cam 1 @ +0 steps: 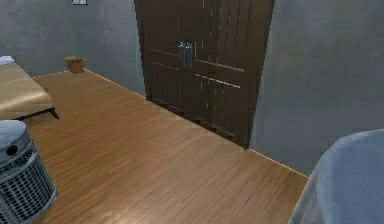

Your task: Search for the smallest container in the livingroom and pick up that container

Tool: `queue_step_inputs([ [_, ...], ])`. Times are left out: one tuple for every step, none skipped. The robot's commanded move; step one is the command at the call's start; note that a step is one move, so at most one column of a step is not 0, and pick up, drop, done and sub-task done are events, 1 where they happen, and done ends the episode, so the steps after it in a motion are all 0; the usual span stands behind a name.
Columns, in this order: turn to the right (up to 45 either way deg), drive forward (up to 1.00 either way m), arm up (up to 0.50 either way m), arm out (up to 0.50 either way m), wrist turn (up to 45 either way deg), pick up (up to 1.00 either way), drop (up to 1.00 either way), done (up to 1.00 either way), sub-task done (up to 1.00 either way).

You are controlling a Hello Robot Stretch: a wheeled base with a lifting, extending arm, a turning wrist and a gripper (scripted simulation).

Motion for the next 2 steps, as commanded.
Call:
queue_step_inputs([
  [0.0, 0.0, 0.5, 0.0, 0.0, 0.0, 0.0, 0.0, 0.0],
  [0.0, 0.0, 0.38, 0.0, 0.0, 0.0, 0.0, 0.0, 0.0],
])
